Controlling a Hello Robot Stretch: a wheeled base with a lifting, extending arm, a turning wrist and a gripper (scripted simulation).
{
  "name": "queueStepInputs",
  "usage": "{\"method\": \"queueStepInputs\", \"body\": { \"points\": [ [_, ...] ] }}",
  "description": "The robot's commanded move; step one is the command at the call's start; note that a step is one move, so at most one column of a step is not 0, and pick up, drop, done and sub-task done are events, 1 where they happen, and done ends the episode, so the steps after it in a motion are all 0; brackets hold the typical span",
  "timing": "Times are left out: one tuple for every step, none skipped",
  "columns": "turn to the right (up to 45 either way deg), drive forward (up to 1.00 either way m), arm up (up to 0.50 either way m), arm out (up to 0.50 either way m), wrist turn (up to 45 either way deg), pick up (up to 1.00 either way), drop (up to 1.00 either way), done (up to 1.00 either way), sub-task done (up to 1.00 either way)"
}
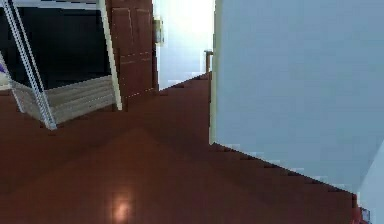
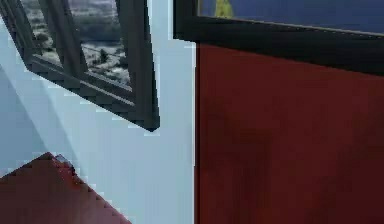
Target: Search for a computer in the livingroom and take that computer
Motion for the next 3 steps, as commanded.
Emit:
{"method": "queueStepInputs", "body": {
  "points": [
    [0.0, 0.35, 0.00, 0.00, 0.0, 0.00, 0.00, 0.00, 0.00],
    [-45.0, 0.00, 0.00, 0.00, 0.0, 0.00, 0.00, 0.00, 0.00],
    [-9.0, 0.00, 0.00, 0.00, 0.0, 0.00, 0.00, 0.00, 0.00]
  ]
}}
